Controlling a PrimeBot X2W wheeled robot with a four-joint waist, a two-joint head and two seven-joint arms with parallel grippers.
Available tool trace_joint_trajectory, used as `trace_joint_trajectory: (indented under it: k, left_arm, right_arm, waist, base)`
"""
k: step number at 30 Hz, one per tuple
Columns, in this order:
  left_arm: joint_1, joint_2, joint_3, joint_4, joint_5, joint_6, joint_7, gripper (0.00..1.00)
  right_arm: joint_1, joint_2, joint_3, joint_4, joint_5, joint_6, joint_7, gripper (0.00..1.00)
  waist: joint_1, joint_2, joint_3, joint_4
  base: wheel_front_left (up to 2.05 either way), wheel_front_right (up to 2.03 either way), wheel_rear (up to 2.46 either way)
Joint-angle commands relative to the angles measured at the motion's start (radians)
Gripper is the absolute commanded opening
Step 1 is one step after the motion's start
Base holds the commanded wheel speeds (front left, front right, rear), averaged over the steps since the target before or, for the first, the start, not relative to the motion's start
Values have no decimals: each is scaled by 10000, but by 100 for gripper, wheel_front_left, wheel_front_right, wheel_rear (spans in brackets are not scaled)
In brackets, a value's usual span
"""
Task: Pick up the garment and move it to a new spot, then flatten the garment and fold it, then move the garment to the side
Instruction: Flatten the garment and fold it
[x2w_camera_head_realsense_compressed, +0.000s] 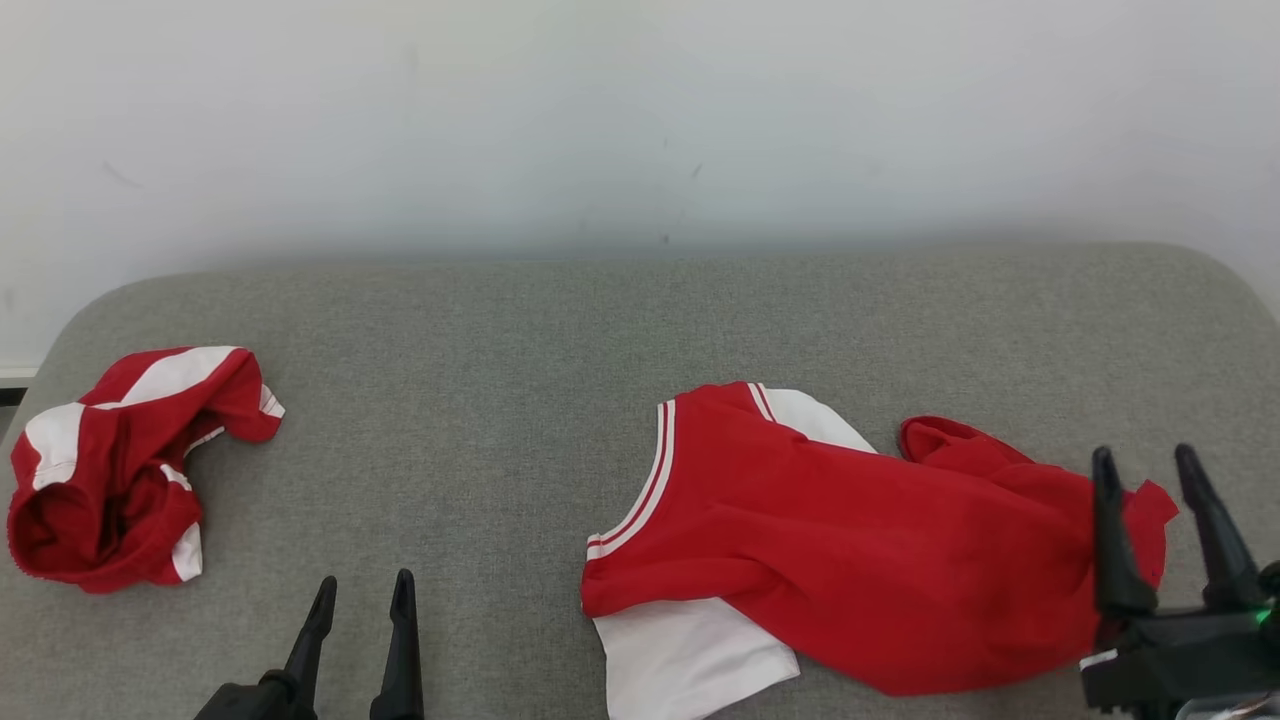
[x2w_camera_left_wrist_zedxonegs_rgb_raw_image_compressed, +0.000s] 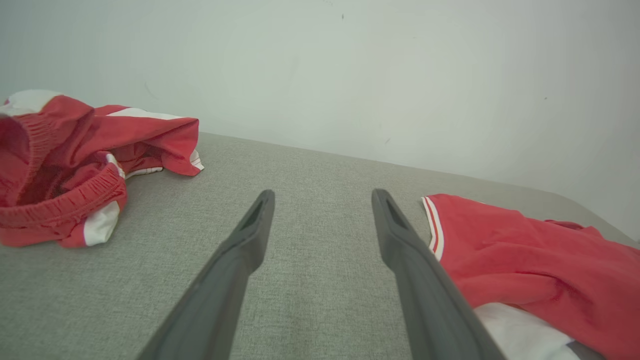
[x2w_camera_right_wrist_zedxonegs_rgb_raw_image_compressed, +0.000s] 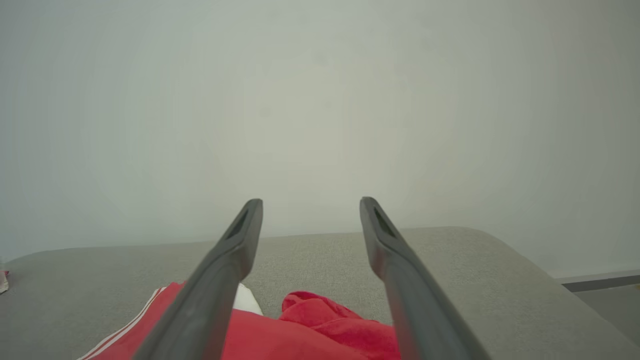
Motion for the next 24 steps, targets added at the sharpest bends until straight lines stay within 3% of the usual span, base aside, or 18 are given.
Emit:
trace_joint_trajectory:
  k: [1, 24]
  left_arm:
    - [7, -13, 34, -14, 68, 4, -33, 100]
    - [-645, -13, 134, 128, 472, -74, -33, 100]
  right_arm:
    - [126, 51, 34, -46, -61, -23, -12, 100]
    - [837, 997, 645, -444, -55, -23, -13, 100]
  waist:
    - [0, 0, 24, -26]
    - [0, 0, 327, -180]
  base:
    - [0, 0, 0]
    - [0, 0, 0]
